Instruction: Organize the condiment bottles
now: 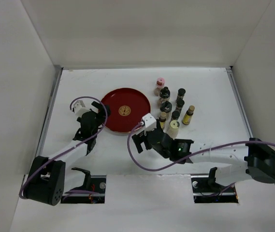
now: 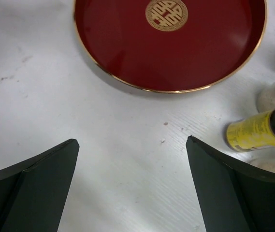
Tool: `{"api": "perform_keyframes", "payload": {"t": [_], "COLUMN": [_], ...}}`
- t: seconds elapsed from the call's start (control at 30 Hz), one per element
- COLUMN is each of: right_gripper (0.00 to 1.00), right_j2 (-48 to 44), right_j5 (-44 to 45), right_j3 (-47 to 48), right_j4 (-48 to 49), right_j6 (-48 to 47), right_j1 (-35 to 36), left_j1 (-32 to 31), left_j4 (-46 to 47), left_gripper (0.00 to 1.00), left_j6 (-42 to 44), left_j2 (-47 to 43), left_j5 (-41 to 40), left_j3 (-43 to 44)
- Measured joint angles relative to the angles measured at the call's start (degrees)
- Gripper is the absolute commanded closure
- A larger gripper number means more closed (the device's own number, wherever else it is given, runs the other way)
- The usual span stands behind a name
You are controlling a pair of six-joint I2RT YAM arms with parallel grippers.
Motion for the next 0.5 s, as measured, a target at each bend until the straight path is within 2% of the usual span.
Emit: {"api": "perform_keyframes", "payload": {"t": [0.13,0.17,0.27,0.33,0.4,0.5], "right_gripper": [0.00,0.07,0.58,0.78,0.87,0.88], "right_j2": [-0.39,-0.83,-3.34,-5.88,-9.25,-16.44], "right_j5": [3.89,4.52,5.31,5.35,5.33,5.53], "right_j3": [-0.02,-0.02,-0.15,-0.33,-0.59,-1.79], "right_j4": [2.82,3.34,4.98,6.10,6.97,7.04], "right_j6": [-2.23,-2.64,-3.78,-3.30,-2.05,0.96], "right_j1": [3.21,3.34,3.28,2.62,1.27,-3.87], "left_j1": [0.24,0.37,1.29,2.21,3.26,4.74], "left_j4": [0.59,0.81,1.09,0.68,0.42,0.11], "left_gripper": [0.00,0.00,0.00,0.00,0.00,0.00], "left_j6": [-0.02,-0.02,-0.13,-0.52,-1.27,-2.58], "left_j2": [-2.34,-2.82,-3.17,-3.17,-3.15,-2.78], "left_j5": [-0.52,-0.76,-1.27,-1.49,-1.53,-1.42], "left_j3": [-0.33,-0.46,-0.90,-1.09,-1.18,-1.36]}}
